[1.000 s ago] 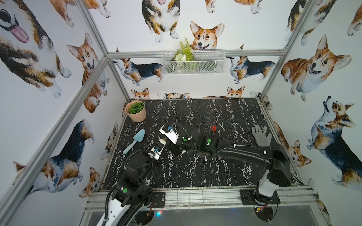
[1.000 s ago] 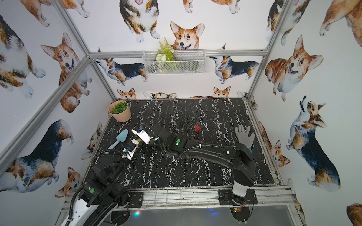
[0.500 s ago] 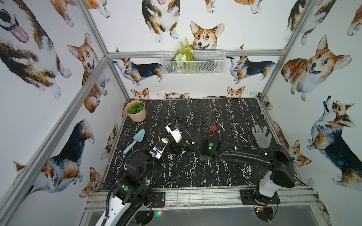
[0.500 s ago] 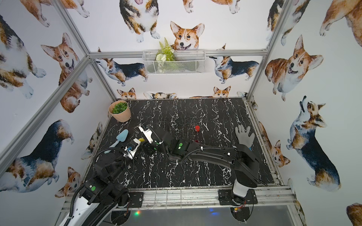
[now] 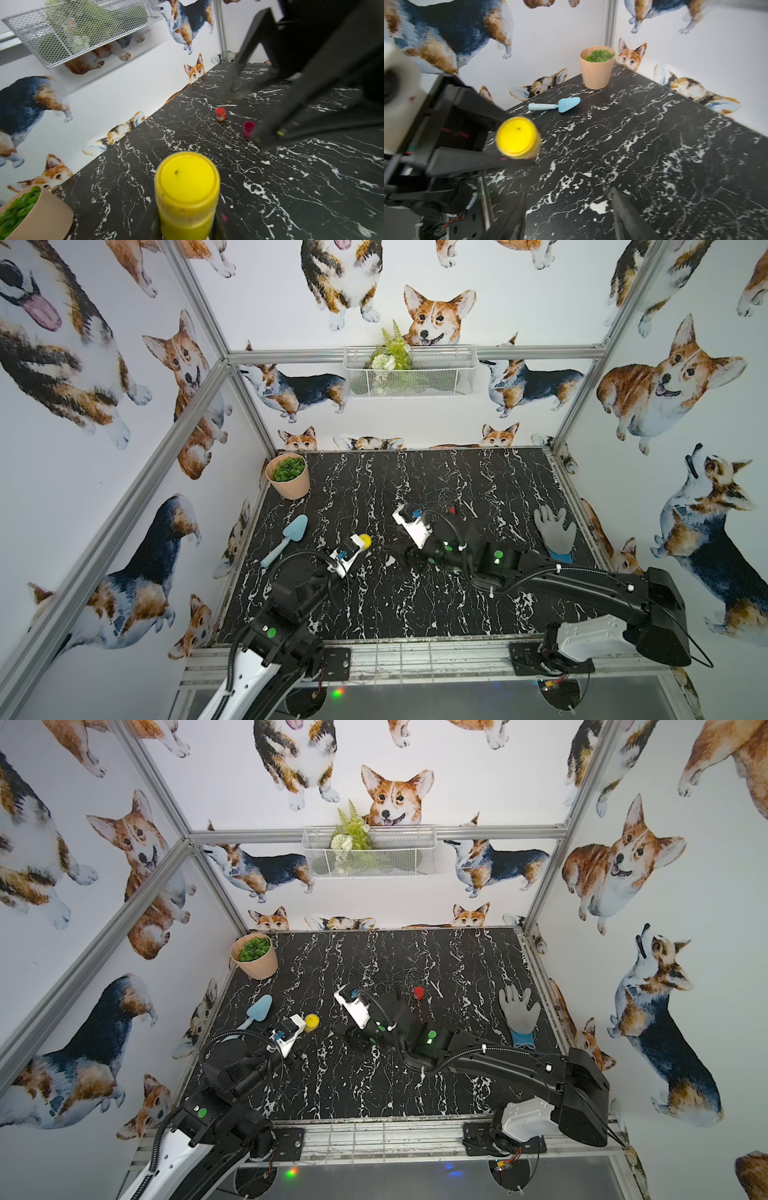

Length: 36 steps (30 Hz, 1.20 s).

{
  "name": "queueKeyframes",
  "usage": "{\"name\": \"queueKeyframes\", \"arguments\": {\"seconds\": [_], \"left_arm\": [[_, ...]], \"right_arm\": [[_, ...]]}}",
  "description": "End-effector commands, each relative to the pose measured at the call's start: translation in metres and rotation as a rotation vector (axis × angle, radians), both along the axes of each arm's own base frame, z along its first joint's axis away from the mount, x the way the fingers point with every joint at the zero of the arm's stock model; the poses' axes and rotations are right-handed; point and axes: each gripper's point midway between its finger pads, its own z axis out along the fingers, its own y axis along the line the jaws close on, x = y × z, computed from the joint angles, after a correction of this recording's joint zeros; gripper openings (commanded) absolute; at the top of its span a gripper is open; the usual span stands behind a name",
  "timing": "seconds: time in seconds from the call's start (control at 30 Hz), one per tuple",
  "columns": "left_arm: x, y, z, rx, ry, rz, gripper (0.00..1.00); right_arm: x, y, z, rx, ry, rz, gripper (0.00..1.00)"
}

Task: Close the paint jar lid
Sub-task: Screw the lid onto the paint jar.

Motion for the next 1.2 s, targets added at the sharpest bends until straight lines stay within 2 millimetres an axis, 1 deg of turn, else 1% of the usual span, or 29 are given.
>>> {"name": "queueKeyframes", "arguments": {"seconds": [0.0, 0.03, 0.07, 0.13, 0.2, 0.3, 0.47, 0.53, 0.87, 1.17], "left_arm": [[-0.023, -0.026, 0.012, -0.064, 0.001, -0.204, 0.3], [-0.028, -0.031, 0.012, -0.074, 0.016, -0.243, 0.3], [-0.031, -0.034, 0.012, -0.083, 0.023, -0.27, 0.3], [-0.035, -0.037, 0.012, -0.087, 0.033, -0.3, 0.3], [-0.039, -0.04, 0.011, -0.096, 0.045, -0.329, 0.31], [-0.038, -0.041, 0.011, -0.096, 0.049, -0.331, 0.31], [-0.038, -0.04, 0.011, -0.097, 0.045, -0.327, 0.31], [-0.037, -0.04, 0.011, -0.097, 0.043, -0.321, 0.31], [-0.033, -0.036, 0.013, -0.091, 0.027, -0.287, 0.31], [-0.029, -0.032, 0.014, -0.085, 0.017, -0.252, 0.31]], "right_arm": [[-0.032, 0.004, 0.012, -0.021, -0.114, 0.302, 0.64], [-0.038, 0.005, 0.013, -0.037, -0.144, 0.358, 0.64], [-0.043, 0.007, 0.014, -0.047, -0.156, 0.398, 0.59], [-0.045, 0.011, 0.016, -0.067, -0.161, 0.432, 0.56], [-0.049, 0.015, 0.019, -0.06, -0.162, 0.473, 0.55], [-0.058, 0.021, 0.026, -0.021, -0.165, 0.531, 0.54], [-0.055, 0.027, 0.023, -0.036, -0.162, 0.535, 0.52], [-0.057, 0.028, 0.025, -0.022, -0.161, 0.55, 0.51], [-0.059, 0.035, 0.017, -0.044, -0.143, 0.544, 0.36], [-0.057, 0.038, 0.013, -0.05, -0.152, 0.514, 0.29]]}}
